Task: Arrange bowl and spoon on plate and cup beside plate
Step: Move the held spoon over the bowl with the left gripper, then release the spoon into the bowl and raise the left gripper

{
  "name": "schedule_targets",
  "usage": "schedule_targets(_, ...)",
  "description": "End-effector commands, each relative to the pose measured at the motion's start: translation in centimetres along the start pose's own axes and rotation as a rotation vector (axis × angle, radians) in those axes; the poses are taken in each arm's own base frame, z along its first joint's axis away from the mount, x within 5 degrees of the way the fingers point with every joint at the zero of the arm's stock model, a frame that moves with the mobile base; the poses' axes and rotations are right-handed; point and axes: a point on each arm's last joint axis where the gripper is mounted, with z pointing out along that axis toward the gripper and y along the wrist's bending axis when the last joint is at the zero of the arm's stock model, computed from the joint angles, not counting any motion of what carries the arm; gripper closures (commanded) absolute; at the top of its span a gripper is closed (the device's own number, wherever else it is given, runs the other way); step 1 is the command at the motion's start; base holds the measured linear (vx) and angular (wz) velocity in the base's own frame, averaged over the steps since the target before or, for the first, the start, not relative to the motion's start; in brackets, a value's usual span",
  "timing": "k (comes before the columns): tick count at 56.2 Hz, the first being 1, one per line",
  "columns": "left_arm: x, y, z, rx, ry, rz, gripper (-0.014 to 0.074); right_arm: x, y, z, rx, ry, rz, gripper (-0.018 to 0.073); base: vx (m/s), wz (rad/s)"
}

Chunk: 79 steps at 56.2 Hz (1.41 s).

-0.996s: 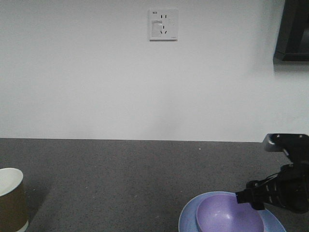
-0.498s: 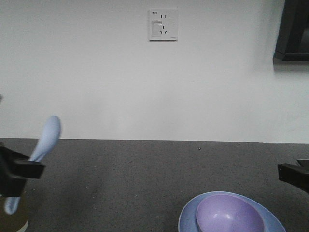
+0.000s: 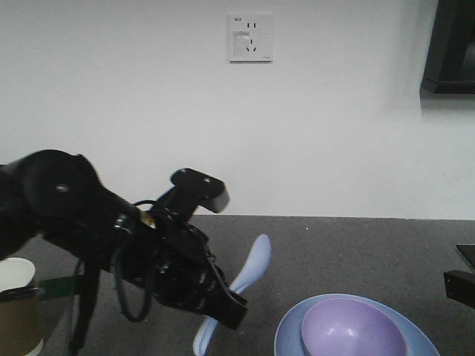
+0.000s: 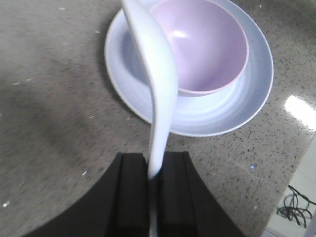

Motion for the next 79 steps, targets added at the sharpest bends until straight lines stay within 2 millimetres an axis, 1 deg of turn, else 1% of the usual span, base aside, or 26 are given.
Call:
schedule_targets(1, -2.3, -1.8, -0.3, 0.039, -0.088, 0.019, 0.0596, -1.3, 0.0, -0.8, 0.018, -0.099, -0.007, -0.0031, 0.00, 0.00)
schedule_targets(12, -4.7, -3.2, 2.8, 0.087, -0.075, 0.047, 0.0596, -1.3, 0.0, -0.8, 0.019, -0.099, -0.010, -0.0031, 0.00, 0.00)
schedule_targets(19, -5.7, -3.5, 4.8, 0.104, -0.063, 0.053, 0.0596, -1.3, 0.0, -0.8, 0.019, -0.099, -0.010, -0.0031, 0.00, 0.00)
schedule_targets(30, -6.5, -3.2, 7.6, 0.119, -0.033, 0.041, 0.0594, -1.3, 0.0, -0.8, 0.021, -0.099, -0.011, -0.0029, 0.00, 0.00)
schedule_targets(37, -6.5, -2.8, 8.7, 0.113, -0.029, 0.037, 0.0571, -1.3, -0.1, -0.8, 0.024, -0.097, -0.015, -0.0029, 0.00, 0.00)
schedule_targets(41, -6.6, -2.7, 8.9, 0.112, -0.035, 0.034, 0.0542, -1.3, -0.1, -0.8, 0.025, -0.096, -0.017, -0.0029, 0.00, 0.00)
schedule_targets(48, -6.6, -2.7, 8.9, 0.111, -0.038, 0.033, 0.0463, -1.3, -0.1, -0.8, 0.027, -0.096, -0.018, -0.0029, 0.00, 0.00)
schedule_targets(54, -6.6, -2.7, 8.9, 0.111, -0.038, 0.033, 0.0357, -1.3, -0.1, -0.8, 0.030, -0.095, -0.021, -0.0029, 0.00, 0.00)
schedule_targets(63, -6.6, -2.7, 8.9, 0.110, -0.039, 0.033, 0.0175, -1.3, -0.1, -0.8, 0.032, -0.095, -0.023, -0.0029, 0.00, 0.00)
schedule_targets(69, -6.6, -2.7, 8.9, 0.110, -0.039, 0.033, 0.0079, -1.3, -0.1, -0.8, 0.032, -0.095, -0.022, -0.0029, 0.00, 0.00)
schedule_targets(74, -6.7, -2.8, 8.5, 0.110, -0.043, 0.036, 0.0039, -1.3, -0.1, -0.8, 0.032, -0.095, -0.022, -0.0029, 0.00, 0.00)
schedule_targets(79, -6.9, -3.2, 7.1, 0.110, -0.057, 0.050, 0.0028, -1.3, -0.1, -0.8, 0.032, -0.095, -0.022, -0.0029, 0.00, 0.00)
